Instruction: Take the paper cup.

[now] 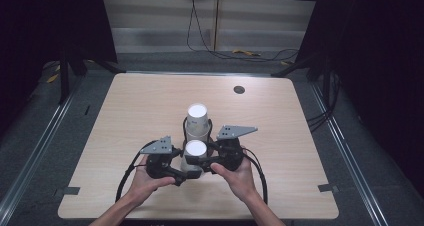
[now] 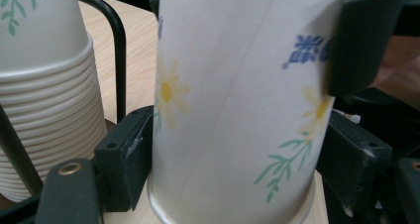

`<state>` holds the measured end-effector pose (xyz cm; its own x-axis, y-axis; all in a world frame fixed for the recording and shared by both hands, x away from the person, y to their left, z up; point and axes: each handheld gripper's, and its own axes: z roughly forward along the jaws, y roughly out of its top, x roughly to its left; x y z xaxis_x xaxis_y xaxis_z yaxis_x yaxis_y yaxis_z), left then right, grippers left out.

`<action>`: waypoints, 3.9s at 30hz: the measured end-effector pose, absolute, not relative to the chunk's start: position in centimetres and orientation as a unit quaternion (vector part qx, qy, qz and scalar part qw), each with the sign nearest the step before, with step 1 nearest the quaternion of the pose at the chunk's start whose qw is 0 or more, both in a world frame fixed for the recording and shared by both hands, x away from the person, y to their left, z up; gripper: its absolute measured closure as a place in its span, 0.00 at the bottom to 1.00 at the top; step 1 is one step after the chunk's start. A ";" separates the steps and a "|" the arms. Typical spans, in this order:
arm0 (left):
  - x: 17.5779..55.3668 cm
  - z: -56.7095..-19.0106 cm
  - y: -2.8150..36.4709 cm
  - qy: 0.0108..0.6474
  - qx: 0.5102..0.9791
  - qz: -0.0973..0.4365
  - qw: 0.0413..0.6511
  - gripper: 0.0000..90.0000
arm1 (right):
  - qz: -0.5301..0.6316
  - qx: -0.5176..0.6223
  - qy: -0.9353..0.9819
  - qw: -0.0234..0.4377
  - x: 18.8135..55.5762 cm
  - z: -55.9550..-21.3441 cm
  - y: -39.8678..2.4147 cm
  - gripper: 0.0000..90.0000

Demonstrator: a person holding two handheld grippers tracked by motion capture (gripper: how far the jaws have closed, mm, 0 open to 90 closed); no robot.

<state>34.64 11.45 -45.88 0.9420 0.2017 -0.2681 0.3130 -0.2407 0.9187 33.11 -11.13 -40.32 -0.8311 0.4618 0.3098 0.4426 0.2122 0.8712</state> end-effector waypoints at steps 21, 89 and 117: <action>34.6 -45.7 11.4 0.155 0.794 -0.046 0.586 0.31 | 0.560 0.287 0.777 0.004 33.2 -40.6 -10.9 0.38; 35.9 -44.3 15.0 0.162 0.883 -0.018 0.439 0.32 | 0.448 0.295 0.844 -0.005 33.7 -41.6 -13.6 0.27; 35.5 -44.7 12.1 0.117 0.927 -0.025 0.355 0.32 | 0.350 0.257 0.900 -0.037 34.2 -42.5 -11.5 0.27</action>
<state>35.53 12.13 -44.72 0.9713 0.1999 -0.1292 0.2351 -0.7208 0.6521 34.21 -11.51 -42.47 -0.8650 0.4366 0.2473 0.4889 0.6223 0.6114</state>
